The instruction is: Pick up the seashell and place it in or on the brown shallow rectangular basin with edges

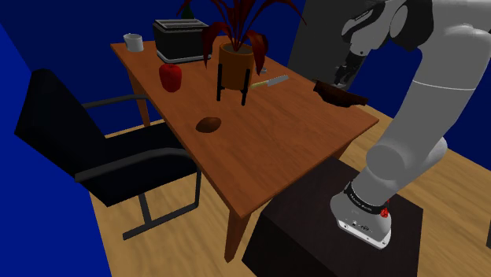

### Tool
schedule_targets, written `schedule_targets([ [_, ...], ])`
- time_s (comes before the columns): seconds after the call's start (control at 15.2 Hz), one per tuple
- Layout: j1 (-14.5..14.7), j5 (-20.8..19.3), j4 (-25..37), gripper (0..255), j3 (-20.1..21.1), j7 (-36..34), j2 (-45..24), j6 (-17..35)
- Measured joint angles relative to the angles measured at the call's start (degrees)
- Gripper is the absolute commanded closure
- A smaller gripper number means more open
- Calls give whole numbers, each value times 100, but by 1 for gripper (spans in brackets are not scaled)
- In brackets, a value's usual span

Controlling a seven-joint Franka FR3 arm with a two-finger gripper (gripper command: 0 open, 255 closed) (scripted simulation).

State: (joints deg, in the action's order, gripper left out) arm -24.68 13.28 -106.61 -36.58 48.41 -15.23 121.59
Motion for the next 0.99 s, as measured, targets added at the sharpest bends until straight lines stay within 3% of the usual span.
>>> schedule_targets([
  [0.26, 0, 0, 0, 0, 0, 0, 0, 0],
  [0.59, 64, -228, 335, 0, -73, -163, 276, -539],
  [0.99, 61, -259, 374, 0, -88, -168, 313, -615],
])
